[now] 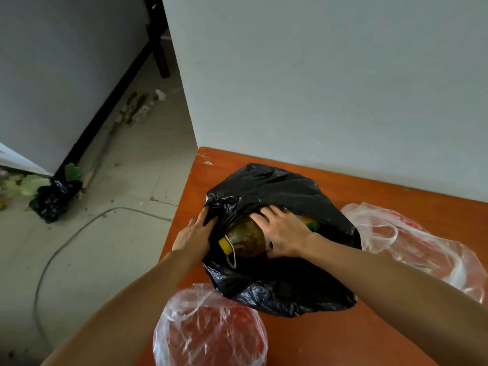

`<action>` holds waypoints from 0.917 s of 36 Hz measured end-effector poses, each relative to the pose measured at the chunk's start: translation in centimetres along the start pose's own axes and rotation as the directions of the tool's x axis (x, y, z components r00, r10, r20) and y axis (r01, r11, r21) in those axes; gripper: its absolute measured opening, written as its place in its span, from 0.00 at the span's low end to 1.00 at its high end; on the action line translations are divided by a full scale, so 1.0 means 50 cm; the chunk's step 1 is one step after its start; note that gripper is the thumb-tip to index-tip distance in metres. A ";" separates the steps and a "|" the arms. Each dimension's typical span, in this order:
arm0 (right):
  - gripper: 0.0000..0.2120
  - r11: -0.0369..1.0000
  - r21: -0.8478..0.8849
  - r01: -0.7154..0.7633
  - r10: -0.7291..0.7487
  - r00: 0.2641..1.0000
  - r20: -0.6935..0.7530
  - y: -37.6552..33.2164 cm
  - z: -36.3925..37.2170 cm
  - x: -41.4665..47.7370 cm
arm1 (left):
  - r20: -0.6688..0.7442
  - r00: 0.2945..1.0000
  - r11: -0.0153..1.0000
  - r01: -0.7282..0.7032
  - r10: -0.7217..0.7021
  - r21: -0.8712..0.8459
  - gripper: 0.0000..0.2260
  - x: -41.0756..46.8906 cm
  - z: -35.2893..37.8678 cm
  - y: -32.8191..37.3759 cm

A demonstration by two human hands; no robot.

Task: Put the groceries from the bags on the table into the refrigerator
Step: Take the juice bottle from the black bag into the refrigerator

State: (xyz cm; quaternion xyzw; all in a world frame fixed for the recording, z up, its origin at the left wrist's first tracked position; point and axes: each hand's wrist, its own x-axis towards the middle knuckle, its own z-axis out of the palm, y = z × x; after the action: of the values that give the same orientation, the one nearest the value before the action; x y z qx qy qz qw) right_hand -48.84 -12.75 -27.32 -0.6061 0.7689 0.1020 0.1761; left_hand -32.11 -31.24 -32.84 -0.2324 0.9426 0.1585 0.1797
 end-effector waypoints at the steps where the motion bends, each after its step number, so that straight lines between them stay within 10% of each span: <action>1: 0.51 1.000 0.015 0.022 -0.022 1.000 -0.013 0.003 -0.002 -0.013 | -0.003 1.000 1.000 0.001 -0.001 0.009 0.32 -0.003 -0.003 0.003; 12: 0.52 0.883 0.470 -0.026 0.194 0.929 -0.314 0.009 -0.059 -0.137 | 0.016 0.999 0.999 0.032 -0.032 0.035 0.21 -0.056 -0.017 0.076; 16: 0.51 0.810 0.583 -0.064 0.305 0.894 -0.327 0.011 -0.056 -0.152 | -0.338 0.941 0.991 -0.029 -0.016 -0.128 0.05 -0.094 -0.059 0.109; 20: 0.51 0.773 0.633 -0.042 0.336 0.873 -0.354 0.020 -0.046 -0.155 | -0.618 0.752 0.847 -0.158 -0.229 -0.507 0.10 -0.132 -0.120 0.170; 23: 0.51 0.755 0.656 -0.016 0.344 0.860 -0.376 0.024 -0.038 -0.155 | -0.631 0.744 0.771 -0.266 -0.218 -0.579 0.19 -0.147 -0.175 0.235; 30: 0.51 0.756 0.654 0.026 0.314 0.862 -0.398 0.027 -0.019 -0.174 | -0.572 0.813 0.941 -0.097 -0.113 -0.325 0.17 -0.114 -0.195 0.314; 33: 0.38 0.873 0.484 0.062 0.287 0.737 -0.612 0.051 -0.007 -0.190 | -0.593 0.792 0.941 -0.076 -0.144 -0.330 0.14 -0.109 -0.185 0.313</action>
State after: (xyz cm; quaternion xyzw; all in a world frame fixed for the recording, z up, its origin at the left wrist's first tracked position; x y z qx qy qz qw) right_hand -49.44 -3.75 -23.41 -0.4904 0.8172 -0.3016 0.0251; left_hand -37.79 -19.54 -19.04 -0.3154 0.9040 0.2308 -0.1732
